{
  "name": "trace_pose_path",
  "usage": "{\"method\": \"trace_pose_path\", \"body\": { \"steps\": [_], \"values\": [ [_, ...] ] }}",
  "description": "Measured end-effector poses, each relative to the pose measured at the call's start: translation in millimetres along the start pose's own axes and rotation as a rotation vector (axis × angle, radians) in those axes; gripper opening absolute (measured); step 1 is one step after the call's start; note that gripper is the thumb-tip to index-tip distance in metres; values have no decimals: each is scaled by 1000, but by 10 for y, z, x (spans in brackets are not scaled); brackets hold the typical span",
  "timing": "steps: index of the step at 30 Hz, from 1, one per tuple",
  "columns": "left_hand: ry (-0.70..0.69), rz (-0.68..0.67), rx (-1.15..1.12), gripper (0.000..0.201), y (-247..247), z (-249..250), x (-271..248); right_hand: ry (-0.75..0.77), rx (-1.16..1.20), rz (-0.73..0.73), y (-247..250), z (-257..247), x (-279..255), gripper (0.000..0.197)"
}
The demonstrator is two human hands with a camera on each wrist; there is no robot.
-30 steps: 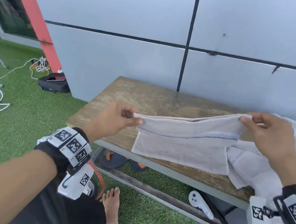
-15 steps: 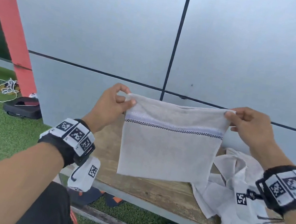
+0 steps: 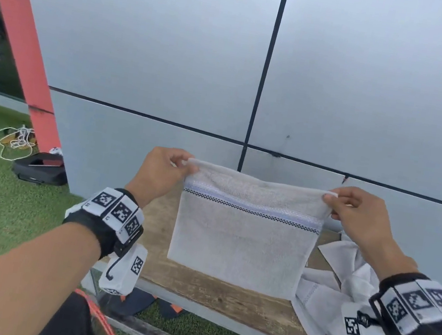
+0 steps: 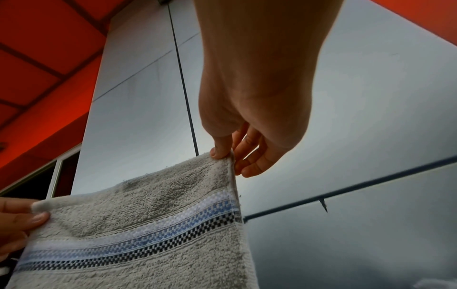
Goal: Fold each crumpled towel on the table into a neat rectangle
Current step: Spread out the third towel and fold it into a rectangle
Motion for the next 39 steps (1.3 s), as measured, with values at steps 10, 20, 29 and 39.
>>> {"method": "trace_pose_path", "body": {
  "steps": [10,20,29,39],
  "values": [
    [311,-372,246,16,-757,-1460,-922,-100,-337,-360,-773,1377,-717,13],
    [290,-359,204,11,-845,-1564,-1131,-22,-332,-371,-963,1351,-972,8],
    [184,-398,178,10,-719,-1370,-1006,-131,-286,-145,-566,1311,-590,14],
    [-587,-332,628,25,-353,101,295,74,-370,3,-159,-40,253,11]
  ]
}}
Point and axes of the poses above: each hand's wrist, its own x-axis towards the middle knuckle, its own y-axis out of the back of the hand, z = x × y, the point moved 10 cm from there along x, towards the middle knuckle, and after that the axes turned 2 degrees about -y, right-handed, at the moved point
